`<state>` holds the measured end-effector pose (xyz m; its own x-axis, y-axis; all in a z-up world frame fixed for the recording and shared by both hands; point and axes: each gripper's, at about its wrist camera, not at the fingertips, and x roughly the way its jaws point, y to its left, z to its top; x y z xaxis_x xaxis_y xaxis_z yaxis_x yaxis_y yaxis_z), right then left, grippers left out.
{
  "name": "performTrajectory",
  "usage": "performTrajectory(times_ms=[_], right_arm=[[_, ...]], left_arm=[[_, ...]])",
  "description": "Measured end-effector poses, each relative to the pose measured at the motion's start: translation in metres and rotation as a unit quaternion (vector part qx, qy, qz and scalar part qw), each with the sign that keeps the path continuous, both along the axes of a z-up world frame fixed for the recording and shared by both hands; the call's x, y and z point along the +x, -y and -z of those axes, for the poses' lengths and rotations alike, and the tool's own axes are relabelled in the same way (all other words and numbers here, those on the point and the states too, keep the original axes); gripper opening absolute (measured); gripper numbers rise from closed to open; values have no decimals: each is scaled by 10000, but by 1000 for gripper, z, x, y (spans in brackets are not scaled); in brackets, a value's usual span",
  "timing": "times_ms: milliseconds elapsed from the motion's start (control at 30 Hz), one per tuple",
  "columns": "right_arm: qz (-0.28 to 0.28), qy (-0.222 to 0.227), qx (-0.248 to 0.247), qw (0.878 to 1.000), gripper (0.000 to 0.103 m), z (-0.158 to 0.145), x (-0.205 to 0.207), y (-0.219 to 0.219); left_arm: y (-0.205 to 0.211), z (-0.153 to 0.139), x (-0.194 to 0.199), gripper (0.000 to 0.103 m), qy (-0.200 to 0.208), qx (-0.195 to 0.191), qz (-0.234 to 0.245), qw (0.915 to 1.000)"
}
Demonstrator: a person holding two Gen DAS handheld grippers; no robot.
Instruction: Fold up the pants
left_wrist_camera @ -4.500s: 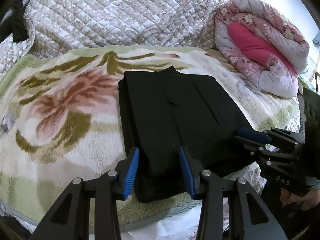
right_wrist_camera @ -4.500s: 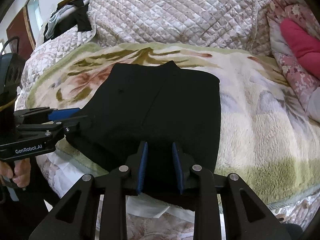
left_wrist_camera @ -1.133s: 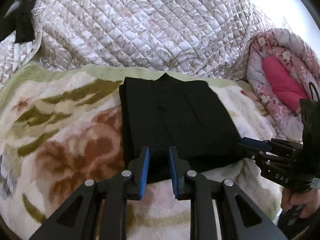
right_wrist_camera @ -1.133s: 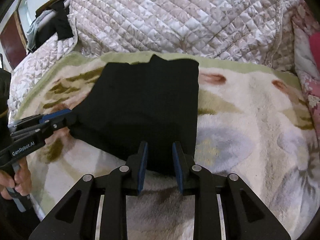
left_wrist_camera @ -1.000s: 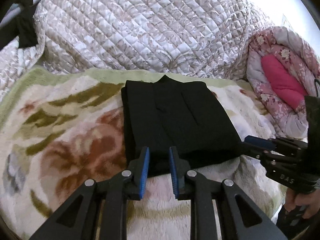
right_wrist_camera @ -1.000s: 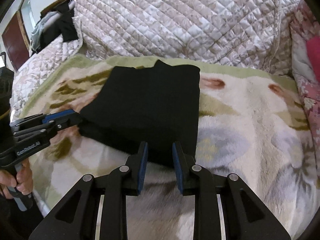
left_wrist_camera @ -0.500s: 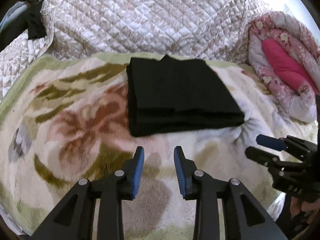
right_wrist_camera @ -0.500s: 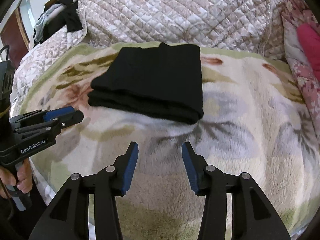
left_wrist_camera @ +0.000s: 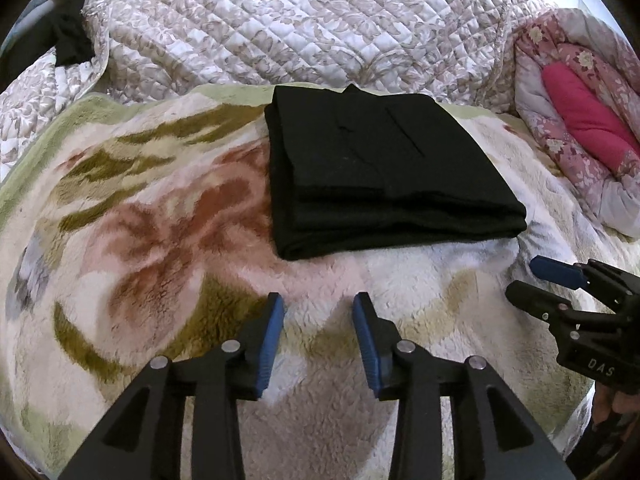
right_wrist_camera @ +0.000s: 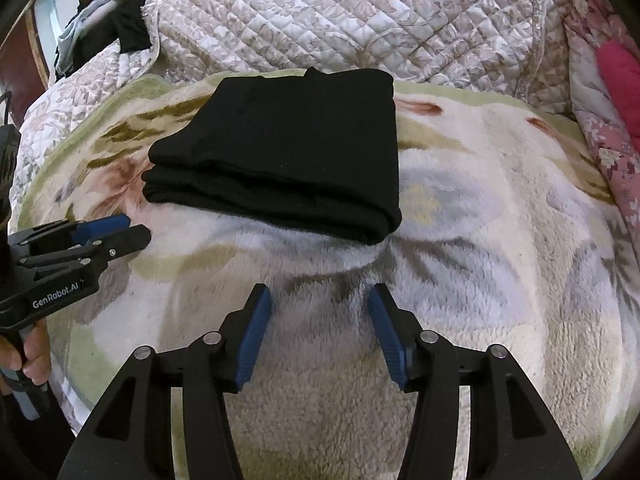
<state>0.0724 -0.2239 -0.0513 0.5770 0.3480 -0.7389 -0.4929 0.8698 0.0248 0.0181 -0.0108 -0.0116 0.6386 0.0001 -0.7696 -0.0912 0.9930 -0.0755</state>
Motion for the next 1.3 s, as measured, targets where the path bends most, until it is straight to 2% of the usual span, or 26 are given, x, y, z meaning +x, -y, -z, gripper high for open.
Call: performTrajectory(times_ms=[1300], right_arm=[[8, 40, -33, 10000, 54, 2, 0, -1]], left_arm=[[1, 4, 0, 47, -57, 51, 34, 10000]])
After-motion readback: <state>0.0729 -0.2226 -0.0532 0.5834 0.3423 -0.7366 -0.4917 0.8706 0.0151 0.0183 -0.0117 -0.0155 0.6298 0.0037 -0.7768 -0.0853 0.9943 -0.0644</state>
